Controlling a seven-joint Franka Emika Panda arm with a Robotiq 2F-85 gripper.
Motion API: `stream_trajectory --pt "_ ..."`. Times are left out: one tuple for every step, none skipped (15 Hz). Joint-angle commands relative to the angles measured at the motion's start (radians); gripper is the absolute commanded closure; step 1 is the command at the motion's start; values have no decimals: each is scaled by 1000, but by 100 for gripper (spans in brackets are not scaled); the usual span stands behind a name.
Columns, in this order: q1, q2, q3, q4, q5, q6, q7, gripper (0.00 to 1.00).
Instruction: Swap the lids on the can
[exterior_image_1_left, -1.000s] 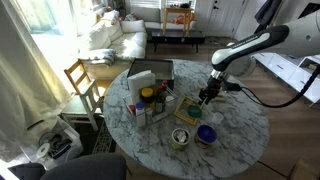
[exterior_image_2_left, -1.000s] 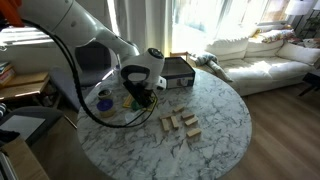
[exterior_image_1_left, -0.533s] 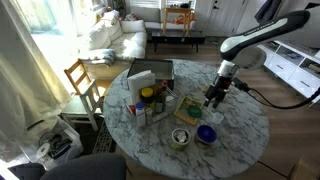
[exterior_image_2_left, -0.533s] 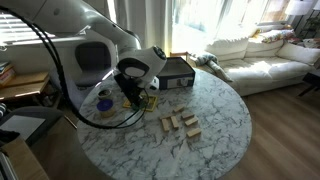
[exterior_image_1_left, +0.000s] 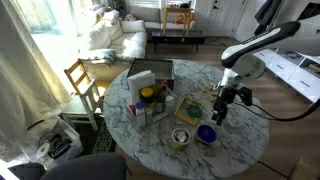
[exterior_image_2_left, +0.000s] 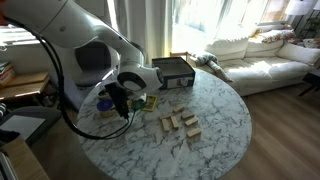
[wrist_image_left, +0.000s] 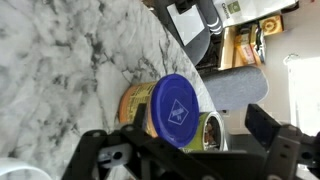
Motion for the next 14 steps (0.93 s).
stream_trajectory --pt "6 50 -18 -1 46 2 -76 0" --pt "8 60 -22 0 48 15 -89 0" --pt "11 67 -28 0 50 39 -100 0" --pt "9 74 -29 0 59 50 -113 0" --pt "11 77 -31 -3 70 76 -116 0" --pt "9 81 -30 -3 86 90 -126 12" --pt "9 85 -30 -3 97 101 -133 20" --pt "10 90 -31 -3 107 110 -136 34" --pt "12 93 -31 -2 113 120 -139 42" --pt "12 97 -31 -2 121 123 -144 51" --pt "11 100 -31 0 126 125 -149 58" --pt "11 103 -34 1 125 127 -151 65" --pt "10 104 -35 2 126 127 -154 73" --pt "7 102 -36 3 127 125 -159 80"
